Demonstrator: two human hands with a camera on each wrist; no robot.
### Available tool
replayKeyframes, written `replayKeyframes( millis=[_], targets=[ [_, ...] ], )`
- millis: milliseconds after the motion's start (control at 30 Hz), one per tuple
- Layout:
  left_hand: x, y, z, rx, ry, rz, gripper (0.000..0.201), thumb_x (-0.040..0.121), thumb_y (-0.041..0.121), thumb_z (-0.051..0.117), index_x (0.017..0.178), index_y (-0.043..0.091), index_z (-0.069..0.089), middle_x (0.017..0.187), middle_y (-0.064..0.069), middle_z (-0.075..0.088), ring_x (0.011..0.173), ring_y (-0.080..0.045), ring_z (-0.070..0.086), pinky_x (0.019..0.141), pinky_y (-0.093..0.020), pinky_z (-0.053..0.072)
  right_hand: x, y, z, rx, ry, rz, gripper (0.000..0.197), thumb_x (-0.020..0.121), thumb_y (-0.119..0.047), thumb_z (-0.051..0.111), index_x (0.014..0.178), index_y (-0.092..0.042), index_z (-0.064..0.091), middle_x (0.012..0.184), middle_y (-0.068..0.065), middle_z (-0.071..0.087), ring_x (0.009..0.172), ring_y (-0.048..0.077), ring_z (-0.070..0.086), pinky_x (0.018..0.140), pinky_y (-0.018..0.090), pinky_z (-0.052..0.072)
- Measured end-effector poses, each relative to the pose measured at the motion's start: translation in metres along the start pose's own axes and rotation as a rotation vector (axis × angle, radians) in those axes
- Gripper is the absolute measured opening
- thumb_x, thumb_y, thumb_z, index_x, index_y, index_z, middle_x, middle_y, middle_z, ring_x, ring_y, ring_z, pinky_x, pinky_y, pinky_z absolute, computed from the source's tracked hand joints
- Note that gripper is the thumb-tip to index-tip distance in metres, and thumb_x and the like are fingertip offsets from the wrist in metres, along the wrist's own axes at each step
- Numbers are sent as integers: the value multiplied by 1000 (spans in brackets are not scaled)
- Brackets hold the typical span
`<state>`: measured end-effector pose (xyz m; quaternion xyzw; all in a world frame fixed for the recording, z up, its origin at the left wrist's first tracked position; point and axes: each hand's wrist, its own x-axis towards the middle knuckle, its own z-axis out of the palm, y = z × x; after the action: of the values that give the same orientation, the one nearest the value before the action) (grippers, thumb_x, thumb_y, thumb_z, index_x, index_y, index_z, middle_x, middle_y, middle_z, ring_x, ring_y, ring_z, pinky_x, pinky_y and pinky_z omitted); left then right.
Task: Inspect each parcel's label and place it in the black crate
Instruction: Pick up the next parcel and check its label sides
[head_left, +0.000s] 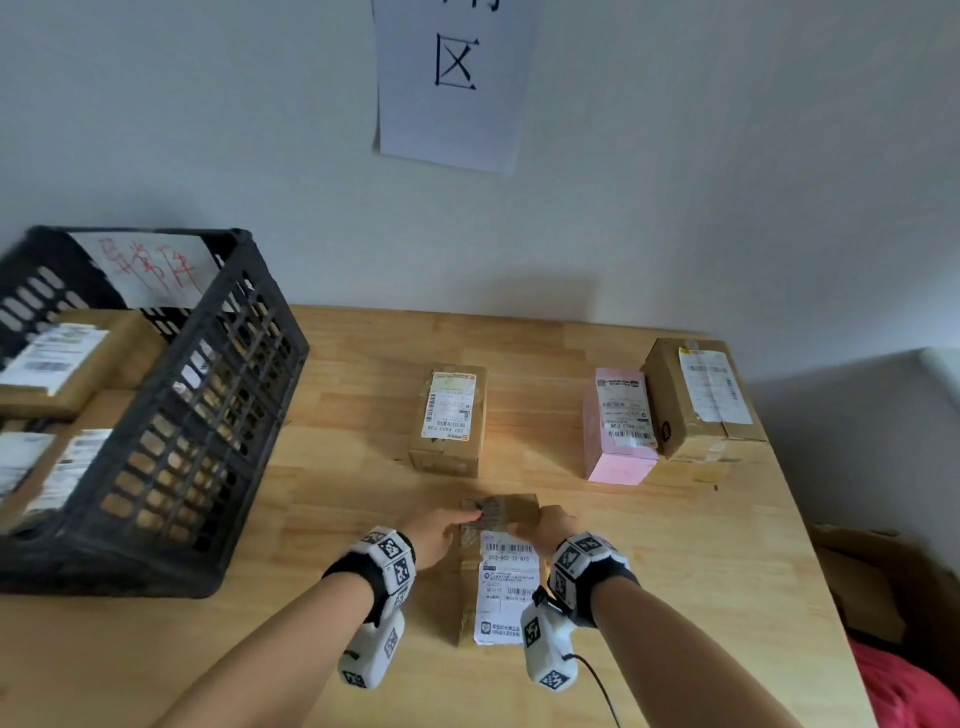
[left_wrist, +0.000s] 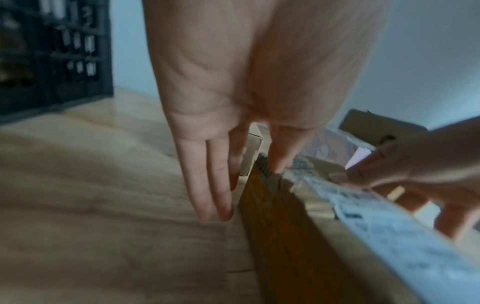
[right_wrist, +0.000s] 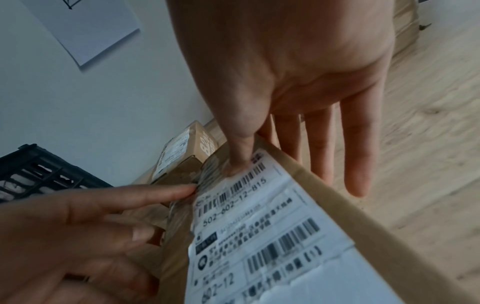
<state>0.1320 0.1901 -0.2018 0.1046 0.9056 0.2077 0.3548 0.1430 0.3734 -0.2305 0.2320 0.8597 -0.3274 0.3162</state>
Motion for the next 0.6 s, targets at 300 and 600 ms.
replayKeyframes(
  millis=[300,600],
  targets=[
    [6,-4,-4,-169,19,-34,40,100,12,39,136,26,50,117,-10,64,51,-8,37,46,-16,32,-3,-3,-8,-50,-56,38,49,86,-46,63,118,-9,58,81,0,59,69,15,56,61,25,42],
    [-8,13,-34,-883,98,-176,18,95,16,51,110,7,56,115,-11,58,108,-28,57,89,-39,52,-20,-13,-21,167,-151,-35,44,87,-39,63,113,-3,63,104,9,70,81,18,63,81,35,55]
  ],
)
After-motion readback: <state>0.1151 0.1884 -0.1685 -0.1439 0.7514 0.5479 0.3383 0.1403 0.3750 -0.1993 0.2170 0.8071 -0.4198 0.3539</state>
